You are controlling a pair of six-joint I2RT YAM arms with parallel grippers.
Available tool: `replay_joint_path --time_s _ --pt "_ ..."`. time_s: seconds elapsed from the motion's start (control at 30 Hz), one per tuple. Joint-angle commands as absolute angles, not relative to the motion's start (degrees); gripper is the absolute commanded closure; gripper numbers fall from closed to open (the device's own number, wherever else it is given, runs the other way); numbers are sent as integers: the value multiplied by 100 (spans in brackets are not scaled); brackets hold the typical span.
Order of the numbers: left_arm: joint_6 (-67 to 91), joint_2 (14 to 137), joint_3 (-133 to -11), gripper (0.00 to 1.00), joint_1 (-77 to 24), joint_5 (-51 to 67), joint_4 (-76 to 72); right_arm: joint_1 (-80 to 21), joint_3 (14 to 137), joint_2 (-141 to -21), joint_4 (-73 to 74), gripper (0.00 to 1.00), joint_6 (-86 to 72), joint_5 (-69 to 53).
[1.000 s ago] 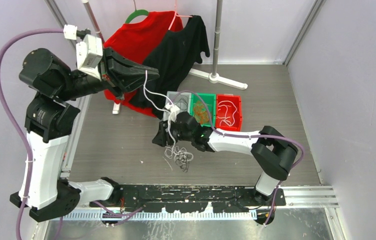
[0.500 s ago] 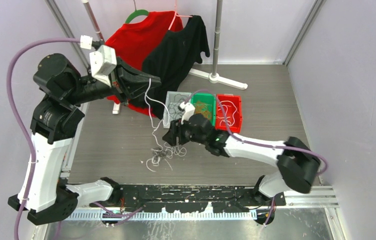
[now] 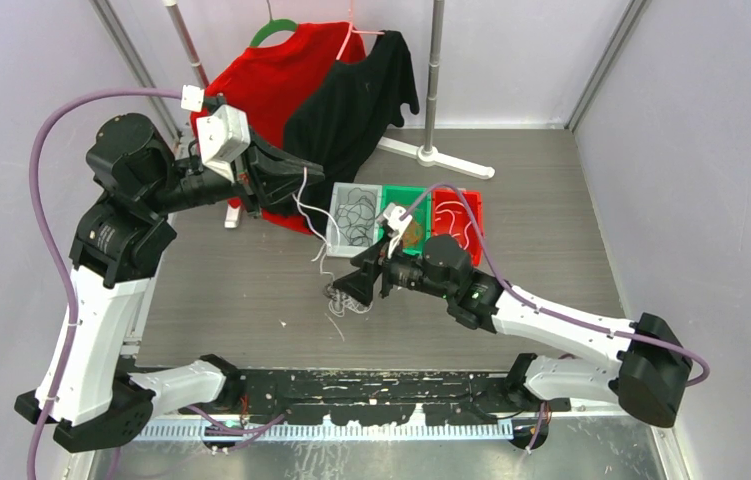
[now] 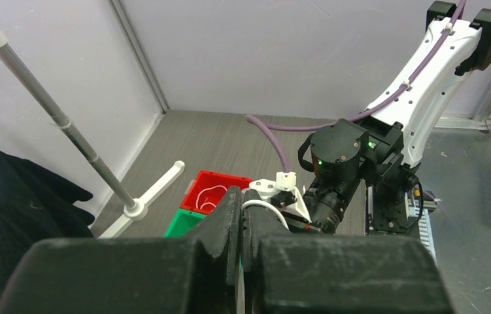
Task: Untangle the cables
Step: Untie the cable.
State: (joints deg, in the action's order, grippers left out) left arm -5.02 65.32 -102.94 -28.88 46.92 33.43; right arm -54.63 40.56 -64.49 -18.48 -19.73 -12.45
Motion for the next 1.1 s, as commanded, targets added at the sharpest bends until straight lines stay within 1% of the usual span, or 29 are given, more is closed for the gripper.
replay_joint_path --time_s 0.0,0.17,0.3,0.4,0.47,0.63,0.83,1.07 --pt "-564 6463 -10415 100 -2910 4693 3260 -5491 4263 -6661 -2472 26 -1688 -1660" --pt "-462 6542 -10571 100 -2909 4713 3216 -5577 4619 -7233 -2655 26 -1594 -1766" --pt "-343 6595 -10688 100 -2914 4745 3143 -5641 4772 -7662 -2924 28 -1702 -1753" --pt "-264 6623 -10776 100 -2921 4760 3124 -5652 4858 -8018 -3121 34 -1923 -1626" --pt "-167 6640 -10852 100 -2918 4761 3089 -5659 4861 -8220 -3346 41 -2085 -1597" --pt "166 6720 -11130 100 -2918 4767 3034 -5652 5053 -8790 -3997 53 -2512 -1758" --pt "305 6803 -11458 100 -2918 4751 3075 -5652 5196 -9142 -4344 57 -2889 -1628" --pt "322 6923 -11832 100 -2918 4683 3071 -5653 4920 -9292 -4579 58 -3161 -1468"
